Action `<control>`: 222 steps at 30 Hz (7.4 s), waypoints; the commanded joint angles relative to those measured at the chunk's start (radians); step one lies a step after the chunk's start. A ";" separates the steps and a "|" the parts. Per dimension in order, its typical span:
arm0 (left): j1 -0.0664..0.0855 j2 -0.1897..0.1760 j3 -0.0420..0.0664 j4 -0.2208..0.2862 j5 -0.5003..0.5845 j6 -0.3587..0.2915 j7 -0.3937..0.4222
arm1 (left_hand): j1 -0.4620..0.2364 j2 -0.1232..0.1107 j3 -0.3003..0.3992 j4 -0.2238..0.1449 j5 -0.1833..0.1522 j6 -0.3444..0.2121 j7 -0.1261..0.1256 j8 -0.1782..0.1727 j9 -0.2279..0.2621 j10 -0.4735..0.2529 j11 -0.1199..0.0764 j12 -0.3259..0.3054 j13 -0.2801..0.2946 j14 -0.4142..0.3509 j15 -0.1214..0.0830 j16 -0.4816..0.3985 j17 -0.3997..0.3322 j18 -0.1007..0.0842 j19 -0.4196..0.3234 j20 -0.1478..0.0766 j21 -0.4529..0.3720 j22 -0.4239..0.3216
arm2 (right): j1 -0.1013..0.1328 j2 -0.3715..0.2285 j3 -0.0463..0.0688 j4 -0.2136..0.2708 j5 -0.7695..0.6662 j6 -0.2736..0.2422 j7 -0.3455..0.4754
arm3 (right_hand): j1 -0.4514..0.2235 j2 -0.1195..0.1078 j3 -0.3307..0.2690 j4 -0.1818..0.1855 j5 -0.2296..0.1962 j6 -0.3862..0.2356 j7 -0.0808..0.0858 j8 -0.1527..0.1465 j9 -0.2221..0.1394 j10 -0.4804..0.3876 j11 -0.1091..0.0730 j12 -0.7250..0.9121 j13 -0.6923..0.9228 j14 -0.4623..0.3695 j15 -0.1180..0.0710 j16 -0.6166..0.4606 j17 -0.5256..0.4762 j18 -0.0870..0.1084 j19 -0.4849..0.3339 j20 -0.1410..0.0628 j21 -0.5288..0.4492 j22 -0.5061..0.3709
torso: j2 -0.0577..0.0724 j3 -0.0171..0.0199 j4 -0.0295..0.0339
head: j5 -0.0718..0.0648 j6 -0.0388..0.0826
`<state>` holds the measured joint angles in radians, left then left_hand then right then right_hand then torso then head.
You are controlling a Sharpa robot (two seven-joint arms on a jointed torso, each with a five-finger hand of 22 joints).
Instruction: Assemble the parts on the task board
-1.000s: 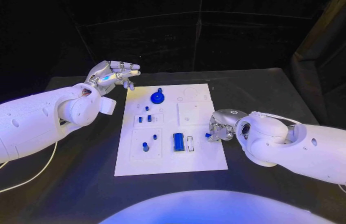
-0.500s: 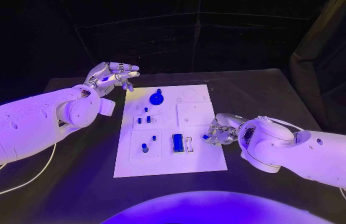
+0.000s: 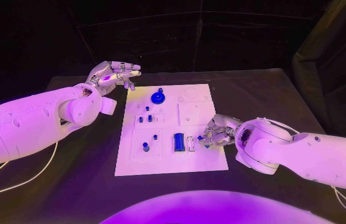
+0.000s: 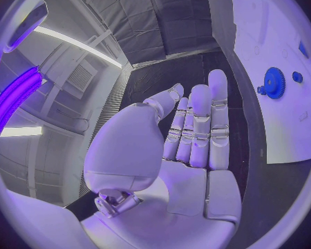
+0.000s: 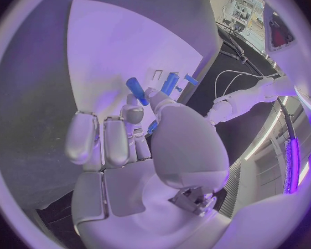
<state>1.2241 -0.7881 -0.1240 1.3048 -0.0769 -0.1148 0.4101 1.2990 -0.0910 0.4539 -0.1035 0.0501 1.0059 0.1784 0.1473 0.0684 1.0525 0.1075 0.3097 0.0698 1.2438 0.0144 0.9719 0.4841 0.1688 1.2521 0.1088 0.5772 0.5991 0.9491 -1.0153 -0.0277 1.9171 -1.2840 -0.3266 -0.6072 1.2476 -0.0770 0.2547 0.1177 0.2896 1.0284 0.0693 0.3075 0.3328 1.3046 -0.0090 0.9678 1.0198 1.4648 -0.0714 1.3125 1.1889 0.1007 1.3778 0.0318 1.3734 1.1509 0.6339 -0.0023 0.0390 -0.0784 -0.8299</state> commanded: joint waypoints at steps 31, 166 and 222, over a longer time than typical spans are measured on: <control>0.002 -0.003 0.001 0.009 0.003 0.014 0.003 | -0.003 0.008 0.000 -0.002 0.005 -0.006 0.002 0.004 -0.001 -0.007 -0.002 0.003 -0.002 -0.007 0.000 0.000 -0.001 0.013 -0.004 0.001 -0.006 -0.002 | 0.001 0.106 0.000 -0.063 0.042 0.030 -0.011 | -0.088 -0.007 0.010 0.027 0.044 0.043 -0.013 0.021 0.016 0.035 -0.011 0.035 0.031 0.046 -0.014 0.018 0.021 -0.018 0.014 -0.006 0.014 0.017 | 0.000 0.0001 -0.0025 | 0.011 -0.012; -0.049 0.090 0.000 -0.137 0.116 -0.002 0.036 | -0.414 0.091 -0.275 0.103 -0.050 -0.361 -0.061 -0.147 -0.068 -0.407 0.032 -0.310 -0.070 -0.626 0.110 -0.845 -0.412 -0.050 -0.749 0.092 -0.577 -0.434 | 0.117 0.322 0.038 -0.744 1.035 0.097 0.951 | -0.362 0.077 -0.412 -0.118 -0.206 -0.418 0.063 -0.307 -0.333 -0.630 0.136 -0.968 -1.020 -0.781 0.191 -1.313 -1.189 0.019 -0.792 0.165 -1.282 -1.151 | -0.085 -0.0053 -0.0121 | -0.009 0.190; -0.174 0.008 0.124 0.265 0.077 -0.655 0.110 | -1.206 0.091 -0.454 0.103 -0.050 -1.006 -0.178 -0.147 -0.068 -1.052 -0.107 -0.310 -0.070 -1.244 -0.014 -0.972 -0.484 -0.169 -1.252 -0.109 -0.577 -0.599 | 0.101 0.235 0.028 -0.347 1.284 -0.443 1.127 | -1.248 0.077 -0.255 -0.118 -0.290 -1.028 -0.069 -0.307 -0.333 -1.305 0.009 -0.968 -1.020 -1.465 0.071 -1.313 -1.189 -0.101 -1.378 -0.032 -1.373 -1.151 | -0.090 0.0023 -0.0390 | 0.078 0.230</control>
<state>1.0484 -0.7798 -0.0014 1.5683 0.0136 -0.7628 0.4931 0.1281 0.0024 0.0056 -0.0001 0.0037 0.0796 0.0000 0.0040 0.0014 0.0838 0.0006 0.0067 0.0016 0.0689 -0.0001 0.0067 0.0012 0.0059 0.0314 0.0004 0.0039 0.0017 1.0482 -0.7797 -0.0006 1.5680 0.0011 -0.7621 0.5045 0.0073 0.0005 -0.0059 -0.0002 0.0063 0.0050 -0.0004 0.0039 0.0014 0.0051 0.0000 0.0036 0.0010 0.0036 -0.0002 0.0046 0.0015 0.0067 0.0052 -0.0003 0.0063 0.0017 0.5442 0.0000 -0.0001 0.0000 -0.5999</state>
